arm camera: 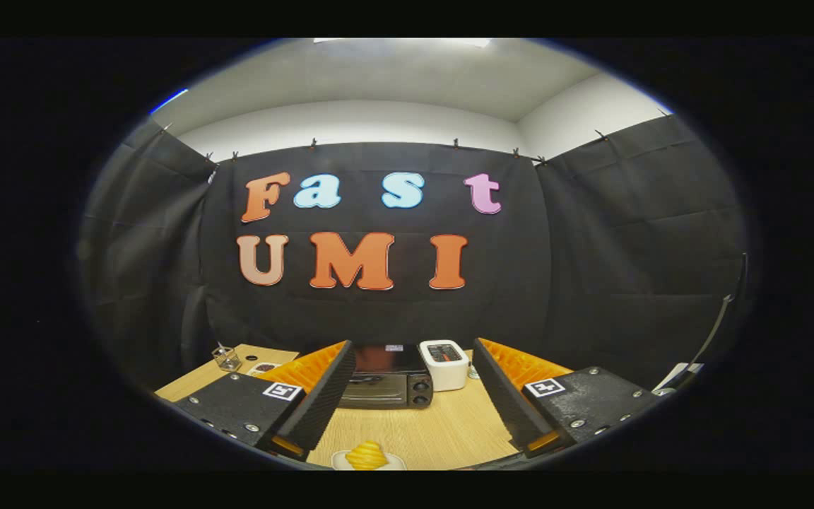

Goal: Open the toaster oven, put the food inside, and close the toaster oven door.

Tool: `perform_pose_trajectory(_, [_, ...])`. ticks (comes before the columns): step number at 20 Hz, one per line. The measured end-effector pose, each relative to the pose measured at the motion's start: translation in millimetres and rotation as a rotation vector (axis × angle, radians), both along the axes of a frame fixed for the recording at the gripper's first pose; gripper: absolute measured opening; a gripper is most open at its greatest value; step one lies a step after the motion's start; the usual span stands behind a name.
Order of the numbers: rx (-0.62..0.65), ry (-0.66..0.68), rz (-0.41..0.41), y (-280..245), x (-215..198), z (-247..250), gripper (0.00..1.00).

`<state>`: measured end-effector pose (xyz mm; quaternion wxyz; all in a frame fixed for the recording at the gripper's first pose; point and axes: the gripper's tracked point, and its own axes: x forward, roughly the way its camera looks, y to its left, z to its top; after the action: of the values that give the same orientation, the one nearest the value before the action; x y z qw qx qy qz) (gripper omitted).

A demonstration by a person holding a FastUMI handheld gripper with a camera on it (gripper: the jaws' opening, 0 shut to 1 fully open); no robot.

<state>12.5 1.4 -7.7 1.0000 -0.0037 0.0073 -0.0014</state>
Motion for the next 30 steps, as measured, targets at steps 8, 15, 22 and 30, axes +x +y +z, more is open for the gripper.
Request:
perform_pose_trajectory(8, [-0.009,0.021,0.007,14.4,32.8,-19.0,0.99])
perform_pose_trajectory(15, [0.038,0.138,0.095,70.6,104.8,-61.6,0.99])
perform_pose_trajectory(22, [-0.054,0.341,0.164,121.6,179.3,-149.8,0.99])
perform_pose_trajectory(30, [-0.095,0.509,0.161,142.6,223.2,-229.2,1.0])
